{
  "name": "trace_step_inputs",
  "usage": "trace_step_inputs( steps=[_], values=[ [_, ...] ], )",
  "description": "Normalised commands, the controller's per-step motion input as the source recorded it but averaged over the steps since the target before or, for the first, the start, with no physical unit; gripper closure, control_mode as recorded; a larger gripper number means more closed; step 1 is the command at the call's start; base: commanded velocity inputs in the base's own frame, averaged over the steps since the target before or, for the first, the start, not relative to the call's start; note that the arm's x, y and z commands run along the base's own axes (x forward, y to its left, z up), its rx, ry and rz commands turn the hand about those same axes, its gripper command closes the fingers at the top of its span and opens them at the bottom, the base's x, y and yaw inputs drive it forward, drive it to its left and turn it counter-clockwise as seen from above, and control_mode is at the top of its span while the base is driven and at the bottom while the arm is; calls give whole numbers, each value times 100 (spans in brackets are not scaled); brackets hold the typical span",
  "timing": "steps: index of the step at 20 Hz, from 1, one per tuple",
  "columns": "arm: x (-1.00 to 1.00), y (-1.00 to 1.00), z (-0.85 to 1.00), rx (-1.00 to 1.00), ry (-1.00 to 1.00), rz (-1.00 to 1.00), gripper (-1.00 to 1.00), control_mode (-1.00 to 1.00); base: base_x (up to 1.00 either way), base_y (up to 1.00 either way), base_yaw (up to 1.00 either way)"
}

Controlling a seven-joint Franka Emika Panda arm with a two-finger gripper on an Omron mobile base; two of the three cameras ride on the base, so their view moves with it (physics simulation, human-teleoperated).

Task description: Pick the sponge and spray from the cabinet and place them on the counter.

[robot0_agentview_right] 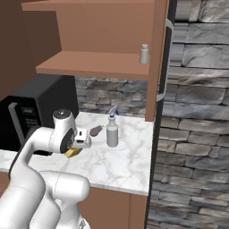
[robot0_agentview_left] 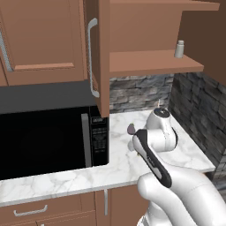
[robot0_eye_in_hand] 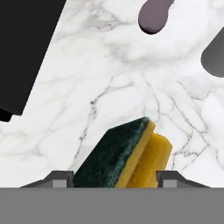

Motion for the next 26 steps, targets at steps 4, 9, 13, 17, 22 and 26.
trace_step_inputs(
  steps=[4,9,13,17,22,26],
  values=[
    [2,-1,-54,0,-1,-3,100,-100,0,0,0],
    [13,0,-55,0,-1,-3,100,-100,0,0,0],
    [17,0,-52,0,-2,-3,100,-100,0,0,0],
    [15,0,-48,0,-3,-2,100,-100,0,0,0],
    [9,0,-44,0,-3,-2,100,-100,0,0,0],
    [1,-1,-35,0,-4,-1,100,-100,0,0,0]
  ],
)
